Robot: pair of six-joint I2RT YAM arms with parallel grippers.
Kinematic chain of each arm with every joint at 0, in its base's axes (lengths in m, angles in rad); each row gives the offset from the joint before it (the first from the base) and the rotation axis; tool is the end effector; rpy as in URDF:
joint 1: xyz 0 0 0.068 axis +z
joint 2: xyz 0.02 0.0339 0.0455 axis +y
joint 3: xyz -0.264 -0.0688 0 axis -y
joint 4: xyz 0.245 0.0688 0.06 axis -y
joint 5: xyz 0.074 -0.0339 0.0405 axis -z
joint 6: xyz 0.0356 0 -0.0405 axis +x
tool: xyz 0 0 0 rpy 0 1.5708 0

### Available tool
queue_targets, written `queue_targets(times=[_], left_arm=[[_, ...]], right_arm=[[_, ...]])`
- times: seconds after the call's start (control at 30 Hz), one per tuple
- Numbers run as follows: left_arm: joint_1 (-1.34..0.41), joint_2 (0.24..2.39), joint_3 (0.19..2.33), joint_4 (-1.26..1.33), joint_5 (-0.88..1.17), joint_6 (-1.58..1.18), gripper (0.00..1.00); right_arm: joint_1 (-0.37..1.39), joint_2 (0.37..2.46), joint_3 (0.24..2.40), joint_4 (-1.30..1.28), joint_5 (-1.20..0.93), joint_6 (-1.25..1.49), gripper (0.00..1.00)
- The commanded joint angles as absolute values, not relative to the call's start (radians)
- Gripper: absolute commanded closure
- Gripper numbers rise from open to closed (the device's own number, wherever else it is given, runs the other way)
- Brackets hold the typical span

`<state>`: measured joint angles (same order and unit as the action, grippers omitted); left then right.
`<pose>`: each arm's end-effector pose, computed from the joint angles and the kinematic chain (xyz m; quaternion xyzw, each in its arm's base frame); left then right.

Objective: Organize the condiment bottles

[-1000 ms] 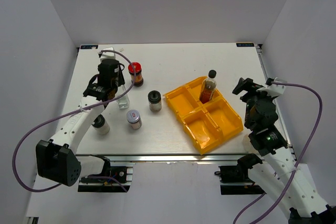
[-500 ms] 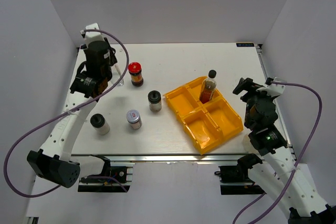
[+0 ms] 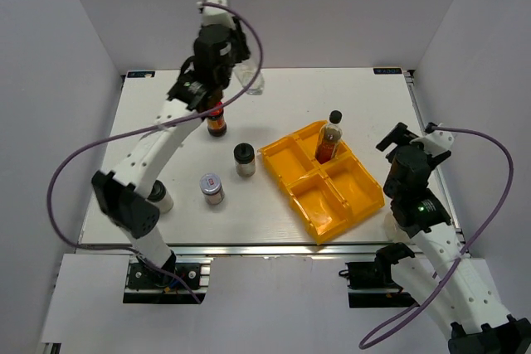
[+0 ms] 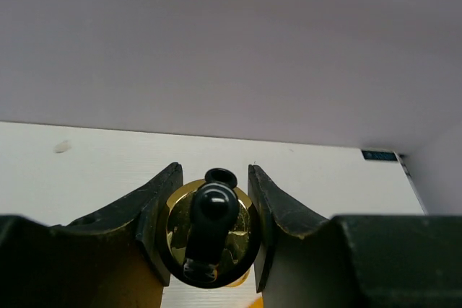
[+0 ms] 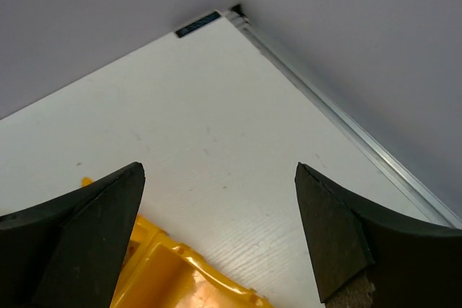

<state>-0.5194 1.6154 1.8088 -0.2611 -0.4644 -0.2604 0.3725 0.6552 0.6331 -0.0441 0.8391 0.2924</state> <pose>0.3259 -0.1680 0.4760 -0.0640 0.7254 -0.0970 0.6785 0.1535 0.0316 0.3225 0.2514 0.6774 -0.0775 0.6869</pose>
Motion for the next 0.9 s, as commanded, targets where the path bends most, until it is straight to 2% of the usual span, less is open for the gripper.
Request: queue_targets(times=[0.0,0.1,0.3,0.87], left_arm=[[-0.595,1.699,1.948,-0.135,-0.390,-0.252,1.00],[-0.637,1.828,2.079,-0.153,-0.350,-0.252,1.00],[-0.704,2.014,2.267,-0.199,-0.364,-0.218,1.00],[-0.752,1.993,2.036,-0.166,-0.183,-0.279,1.00]], right_arm=[[0.325,0.646,0.718,-0.176,1.018,0.438,0.11],[0.296,0.637,0.741,-0.296,1.061,0.526,0.11],[0.290,0.598,0.729,-0.331,1.016,0.532,0.11],[0.287,0.611,0.735,-0.468,1.009,0.597,0.11]])
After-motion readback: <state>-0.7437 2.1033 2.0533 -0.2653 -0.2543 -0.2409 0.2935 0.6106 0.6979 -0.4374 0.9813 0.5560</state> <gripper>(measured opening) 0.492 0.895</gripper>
